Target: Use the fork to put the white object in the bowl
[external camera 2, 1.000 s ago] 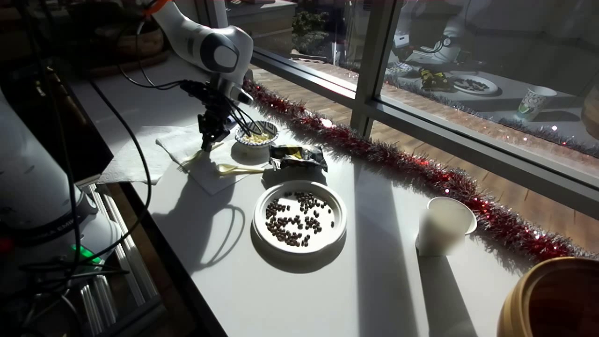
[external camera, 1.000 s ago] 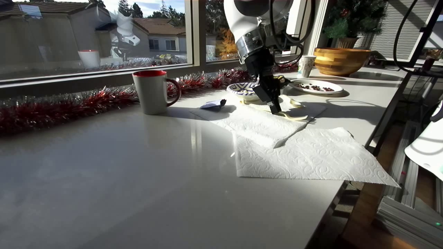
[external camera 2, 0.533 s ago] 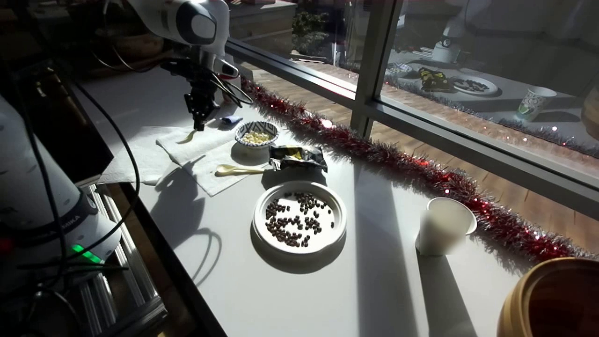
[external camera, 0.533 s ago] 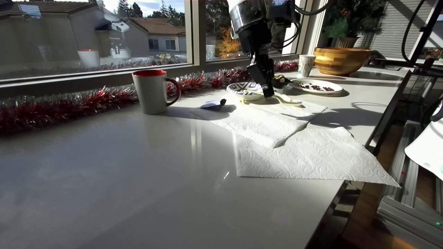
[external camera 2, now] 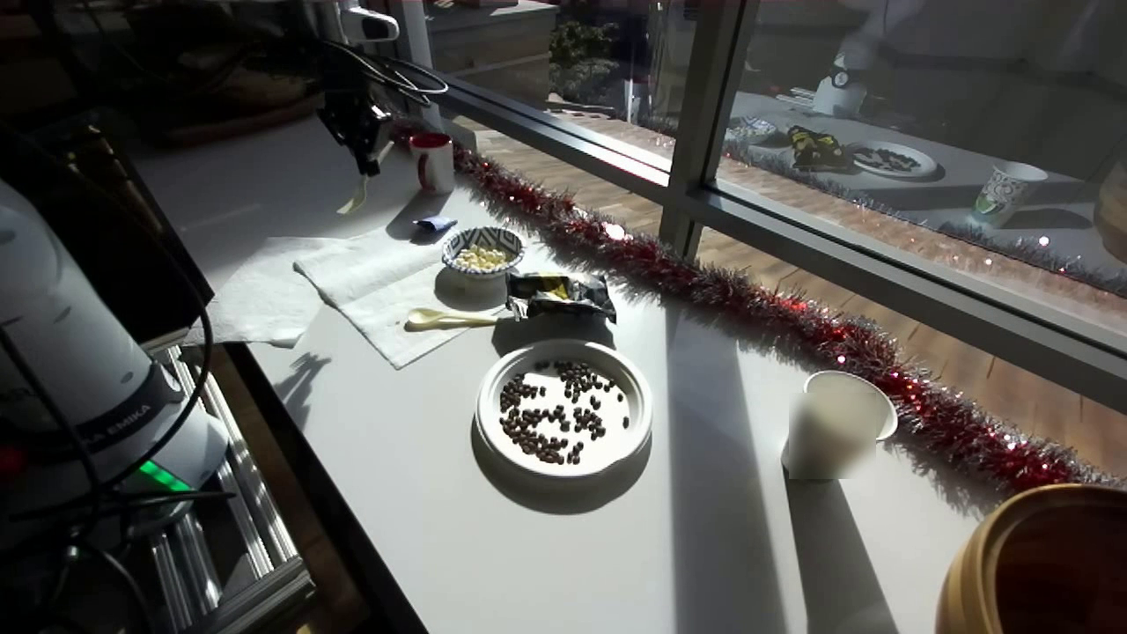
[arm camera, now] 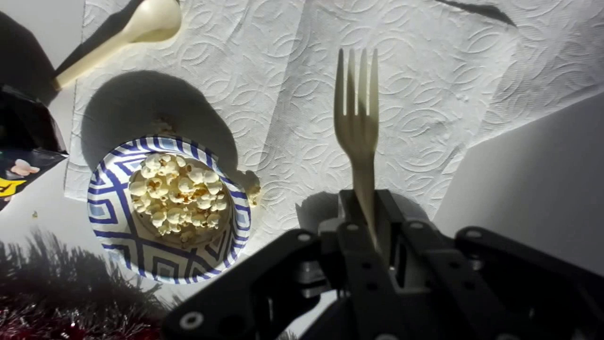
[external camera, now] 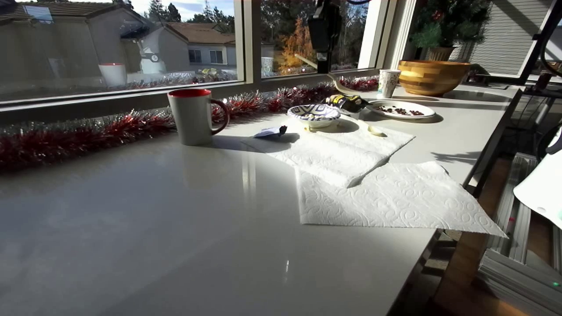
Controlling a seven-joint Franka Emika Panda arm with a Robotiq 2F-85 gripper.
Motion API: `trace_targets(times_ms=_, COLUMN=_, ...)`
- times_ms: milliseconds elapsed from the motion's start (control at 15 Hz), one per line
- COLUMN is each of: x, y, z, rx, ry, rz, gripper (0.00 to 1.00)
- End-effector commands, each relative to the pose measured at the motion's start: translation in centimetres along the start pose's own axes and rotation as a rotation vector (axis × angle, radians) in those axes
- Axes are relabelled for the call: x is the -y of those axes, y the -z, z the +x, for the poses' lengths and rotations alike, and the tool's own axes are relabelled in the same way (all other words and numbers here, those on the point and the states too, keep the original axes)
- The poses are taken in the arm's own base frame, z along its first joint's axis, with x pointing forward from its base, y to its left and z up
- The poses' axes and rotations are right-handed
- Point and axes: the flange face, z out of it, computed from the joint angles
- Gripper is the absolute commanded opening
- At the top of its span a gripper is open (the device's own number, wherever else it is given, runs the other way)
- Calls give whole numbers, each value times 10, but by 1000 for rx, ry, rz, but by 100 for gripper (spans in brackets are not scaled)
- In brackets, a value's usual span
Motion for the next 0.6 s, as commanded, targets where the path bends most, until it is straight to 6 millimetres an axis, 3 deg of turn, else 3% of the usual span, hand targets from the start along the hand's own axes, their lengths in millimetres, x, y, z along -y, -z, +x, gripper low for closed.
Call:
trace_targets(times_ms=0, x=-23, y=21, z=-5, rx=-189, ry=-4, rz=-64, gripper=3)
trace_targets(times_ms=200, x=-33, y=25, z=0, rx=-340, ry=23, rz=-125, gripper=3)
trace_targets(times_ms=267, x=-30, y=24, z=8, rx=-265, ry=18, rz=-81, gripper=12)
trace_targets(times_ms=533, x=-34, y=20, z=7, rx=-313, ry=27, rz=-101, gripper=12)
